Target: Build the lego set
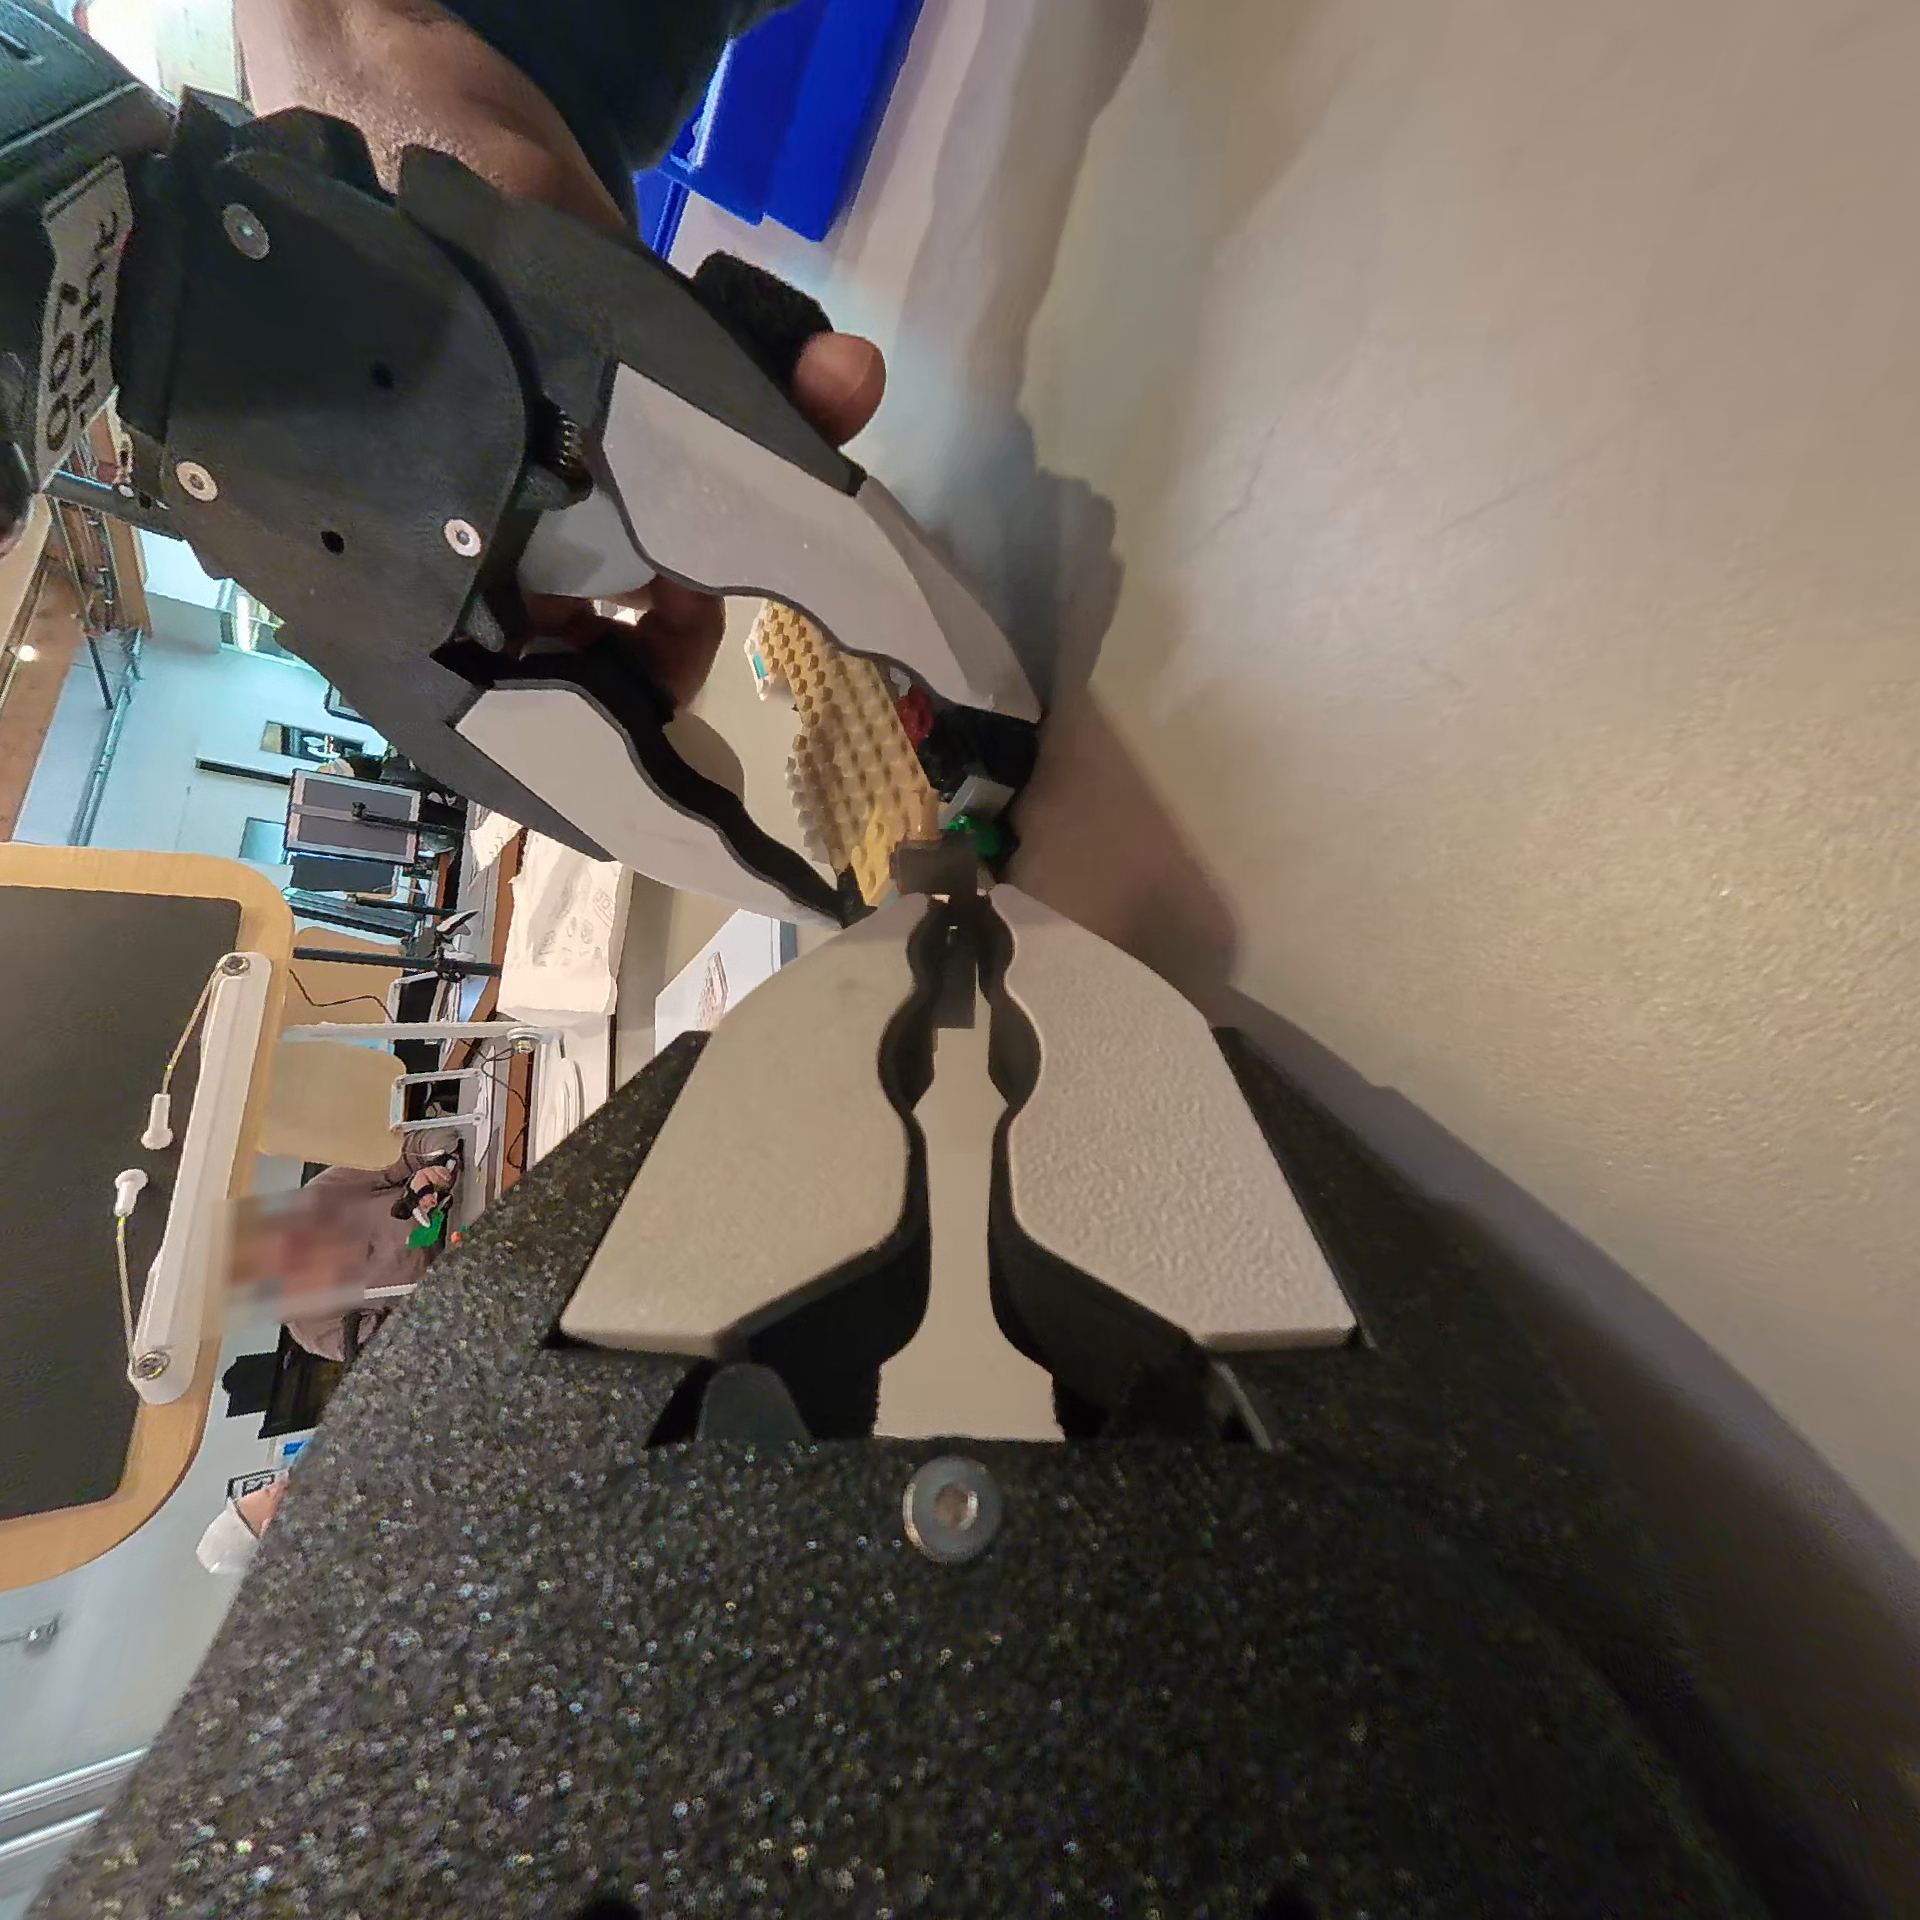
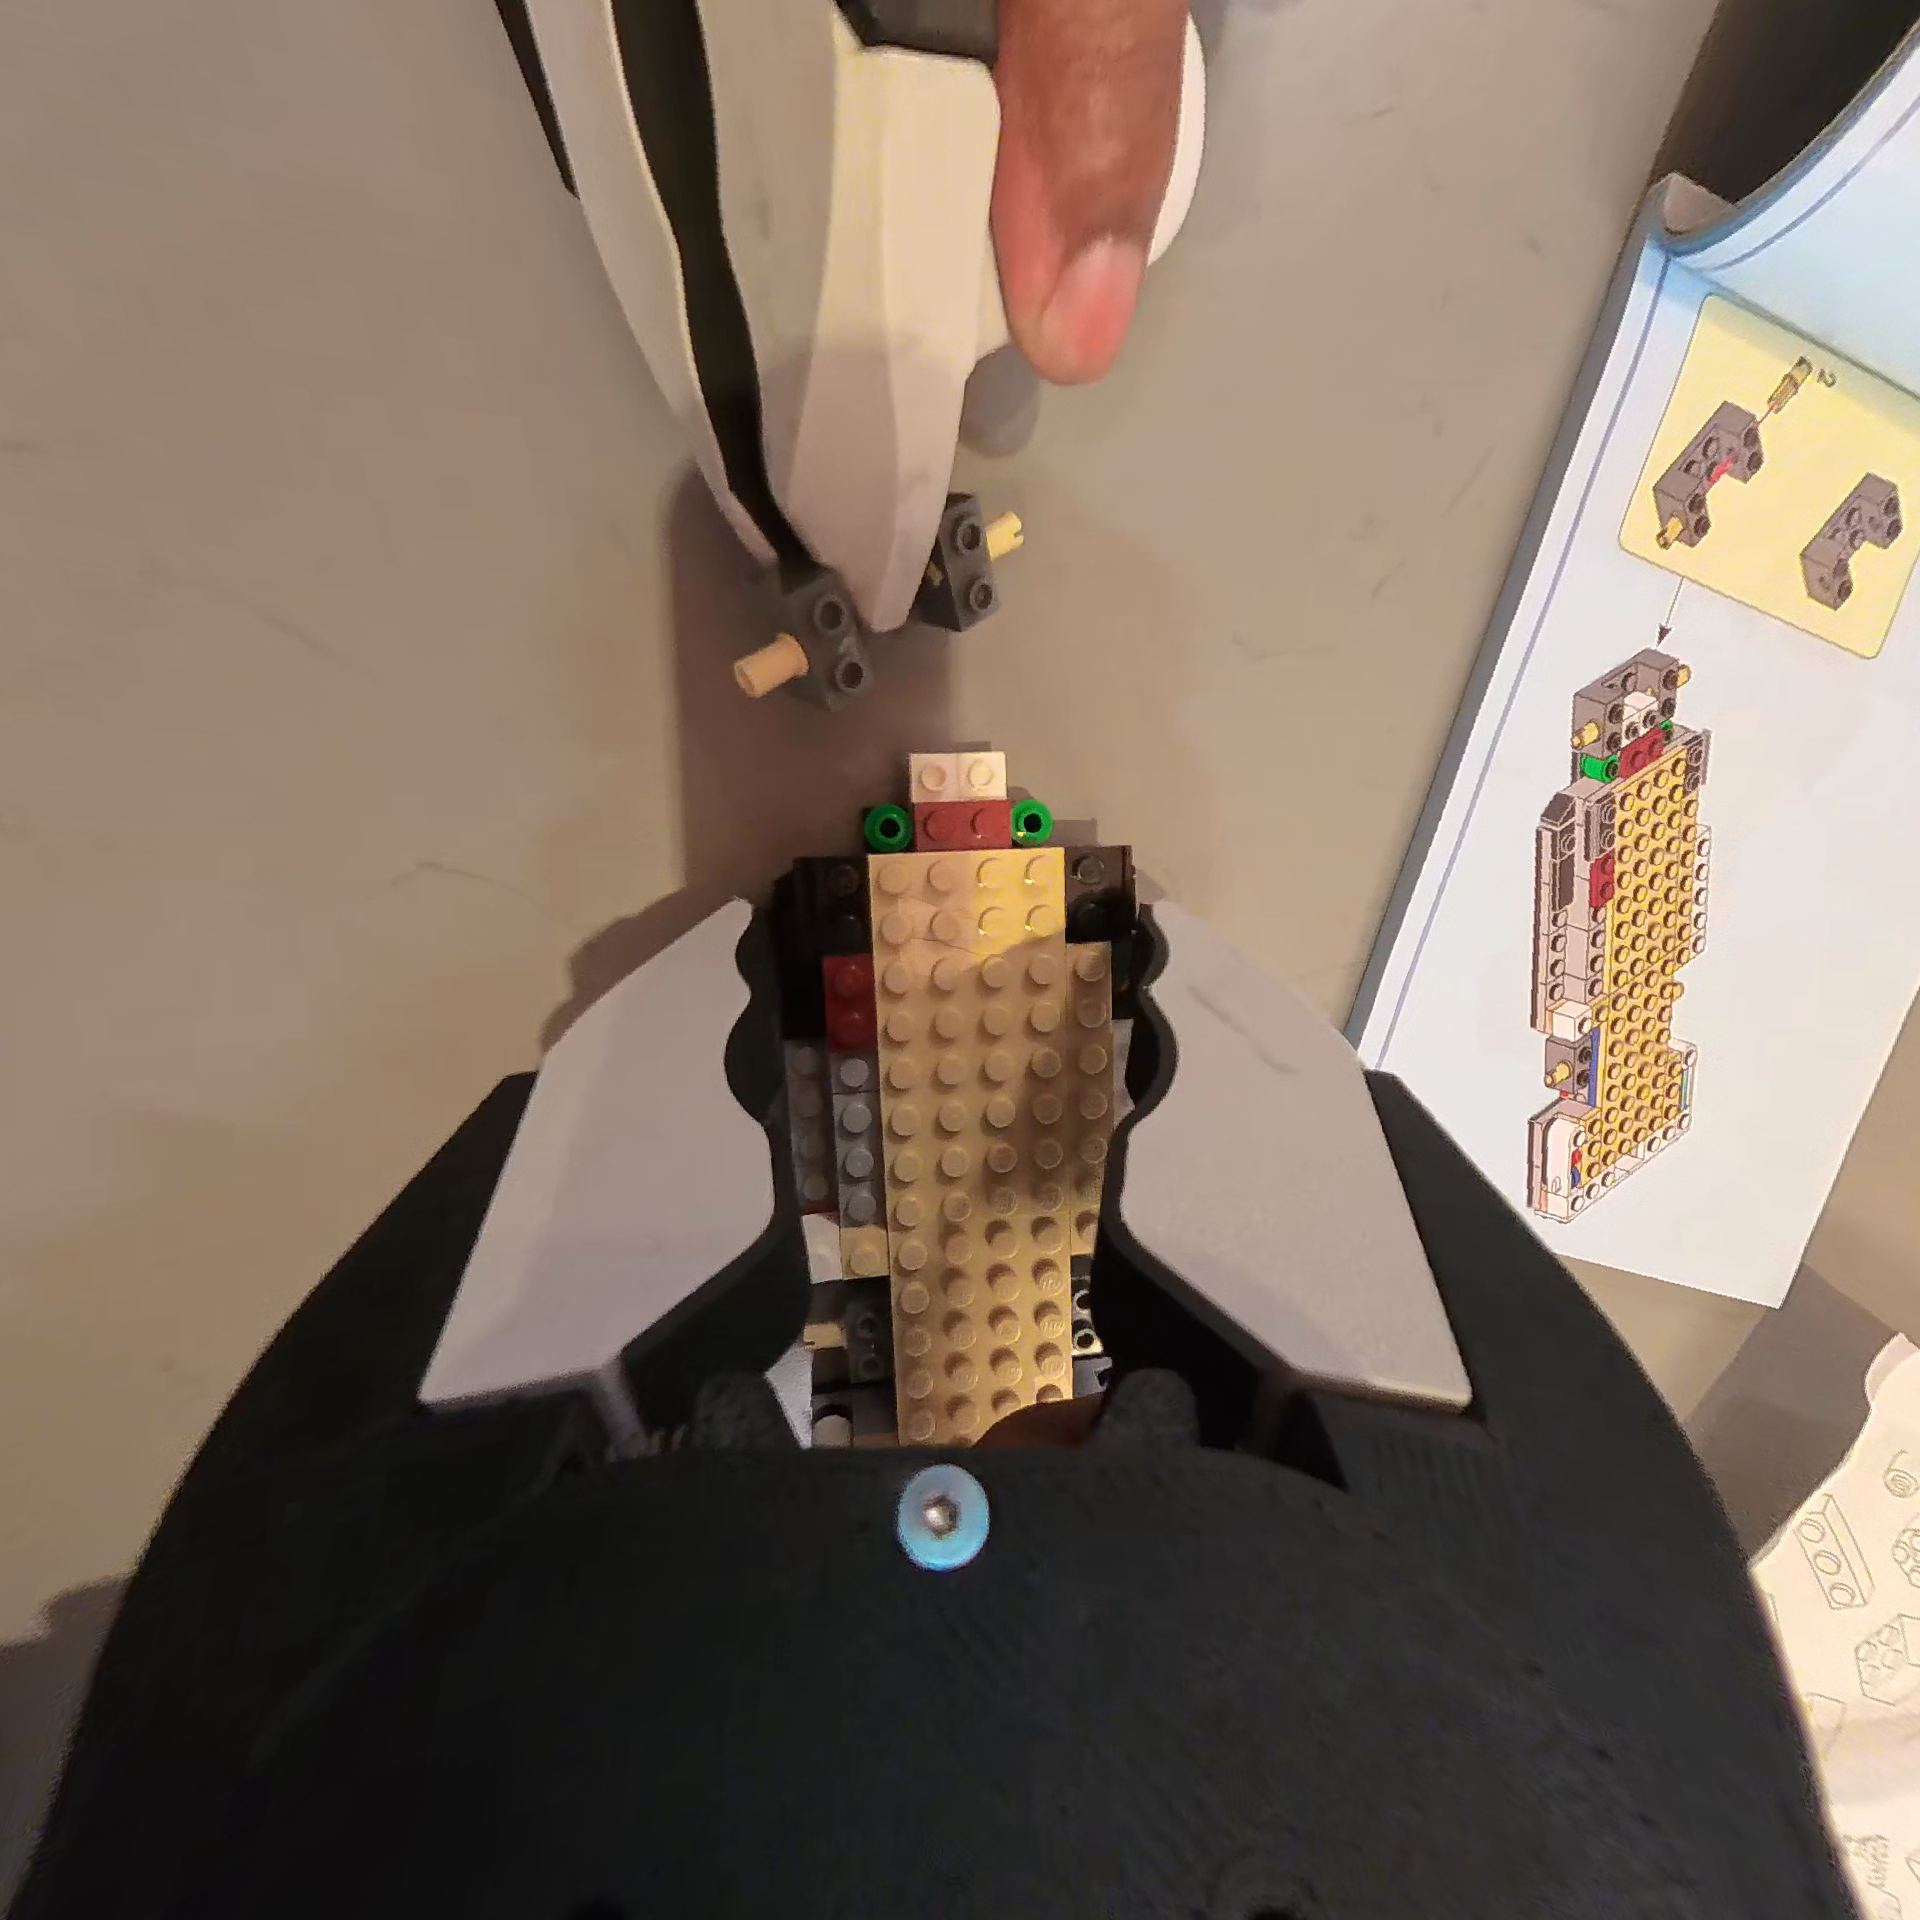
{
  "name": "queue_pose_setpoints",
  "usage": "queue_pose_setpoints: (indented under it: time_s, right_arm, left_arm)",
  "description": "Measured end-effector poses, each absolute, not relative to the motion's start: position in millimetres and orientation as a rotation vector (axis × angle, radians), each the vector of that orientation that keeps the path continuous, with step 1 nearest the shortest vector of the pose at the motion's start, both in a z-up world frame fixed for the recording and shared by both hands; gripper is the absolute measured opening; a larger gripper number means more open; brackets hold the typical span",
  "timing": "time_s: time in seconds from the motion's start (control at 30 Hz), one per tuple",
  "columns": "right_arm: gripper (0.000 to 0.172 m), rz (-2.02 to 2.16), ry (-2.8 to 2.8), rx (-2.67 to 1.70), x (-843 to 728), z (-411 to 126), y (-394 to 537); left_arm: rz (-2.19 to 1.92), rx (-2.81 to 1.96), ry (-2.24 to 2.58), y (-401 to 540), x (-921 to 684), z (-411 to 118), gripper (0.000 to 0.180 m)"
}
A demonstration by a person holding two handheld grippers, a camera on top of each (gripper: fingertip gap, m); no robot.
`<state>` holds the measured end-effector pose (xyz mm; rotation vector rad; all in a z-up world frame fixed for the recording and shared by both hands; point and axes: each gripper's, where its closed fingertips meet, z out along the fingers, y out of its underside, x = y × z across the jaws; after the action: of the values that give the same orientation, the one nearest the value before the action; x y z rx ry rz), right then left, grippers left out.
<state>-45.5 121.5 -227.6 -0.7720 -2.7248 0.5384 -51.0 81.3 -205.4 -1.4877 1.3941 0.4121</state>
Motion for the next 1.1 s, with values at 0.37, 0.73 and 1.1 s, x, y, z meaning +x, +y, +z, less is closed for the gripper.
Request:
queue_pose_setpoints:
  time_s: [0.37,0.73,1.1]
  right_arm:
    - [0.065,0.570,-2.732,-0.777,-47,-228,120]
    - [0.064,0.569,-2.740,-0.763,-43,-226,122]
    - [0.064,0.714,-2.722,-0.714,-39,-208,111]
  left_arm:
    - [0.413,-1.485,1.395,82,-50,-205,0.005]
    - [0.435,-1.475,1.394,83,-50,-203,0.005]
    - [0.519,-1.387,1.417,83,-45,-196,0.005]
